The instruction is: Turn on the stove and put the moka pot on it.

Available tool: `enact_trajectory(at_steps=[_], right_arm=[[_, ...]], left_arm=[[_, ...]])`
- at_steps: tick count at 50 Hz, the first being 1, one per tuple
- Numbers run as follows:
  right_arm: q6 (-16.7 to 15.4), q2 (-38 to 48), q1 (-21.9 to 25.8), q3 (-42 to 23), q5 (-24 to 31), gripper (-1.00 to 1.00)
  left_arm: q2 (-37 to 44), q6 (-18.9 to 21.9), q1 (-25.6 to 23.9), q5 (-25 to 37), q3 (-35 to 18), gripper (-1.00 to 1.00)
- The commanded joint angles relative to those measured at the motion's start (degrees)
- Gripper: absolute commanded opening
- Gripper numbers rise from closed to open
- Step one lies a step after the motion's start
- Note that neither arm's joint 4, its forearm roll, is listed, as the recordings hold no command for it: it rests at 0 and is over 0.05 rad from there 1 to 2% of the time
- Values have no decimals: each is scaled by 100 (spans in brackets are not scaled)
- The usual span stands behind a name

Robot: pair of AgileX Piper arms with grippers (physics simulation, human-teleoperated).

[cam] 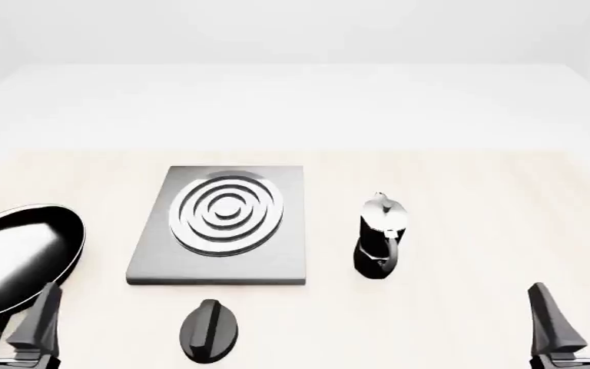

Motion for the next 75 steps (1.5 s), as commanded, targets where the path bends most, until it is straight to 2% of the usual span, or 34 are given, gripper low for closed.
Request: enact_trajectory(at_steps=[1,8,12,13,15,17,23,24,25,26,28,29,31,37,39,40,42,43,48,49,50,52,56,58,64,66,69,70,71,74,75], right_arm=[[26,22,-4,-16,-11,100],[31,31,-5,0,-15,100],[41,33,4,-1,-8,100],[38,28,3,-1,-3,100],[51,16,-5,1,0,100],[54,26,-2,-3,-3,100],[54,20,0,-6,0,100],[60,21,0,-3,1,100],[64,29,-1,-6,2,100],[62,27,3,-5,0,100],[66,29,1,-4,-1,100],[70,35,5,-4,-4,100],[77,42,10,-5,-10,100],[86,54,28,-6,-9,100],[93,47,25,-6,0,100],[98,44,20,-6,-2,100],[95,63,31,-3,-11,100],[92,84,38,-4,-28,100],[93,151,78,-1,-70,100],[97,160,91,0,-74,100],[90,171,97,0,-83,100],[86,151,95,1,-69,100],[102,215,105,-1,-123,100],[90,240,114,0,-145,100],[85,236,131,2,-133,100],[87,186,123,2,-91,100],[82,165,116,0,-74,100],[83,163,116,0,-75,100],[85,156,114,0,-71,100],[82,142,112,2,-62,100],[82,157,115,2,-78,100]], left_arm=[[6,147,-13,-21,-32,100],[163,38,15,-15,-148,100],[715,247,72,-296,-218,100],[1208,242,30,-528,-262,100],[1148,298,6,-375,-401,100],[1659,246,-8,-444,-601,100],[2449,247,-156,-329,-1094,100],[2459,358,-124,-259,-1191,100],[2655,217,-257,-154,-1353,100],[2788,398,-194,-130,-1441,100],[2878,155,-268,14,-1613,100],[2904,265,-256,132,-1738,100],[2978,186,-371,291,-1894,100],[3345,487,-716,647,-2292,100],[3499,454,-808,747,-2428,100],[3528,627,-889,785,-2484,100],[3597,590,-1014,930,-2671,100],[3721,721,-1039,969,-2740,100],[4093,784,-1269,1328,-3149,100],[4274,695,-1341,1446,-3254,100],[4340,663,-1237,1501,-3336,100],[4543,656,-1335,1741,-3604,100],[4792,861,-1203,1980,-3969,100],[5019,686,-1298,2210,-4214,100],[5353,748,-1459,2671,-4682,100],[5495,488,-1615,2859,-4807,100],[5451,549,-1654,2931,-4894,100],[5588,332,-1749,3027,-4927,100],[5549,495,-1705,2996,-4902,100],[5646,383,-1805,3101,-4937,100],[5754,150,-1939,3196,-4954,100]])
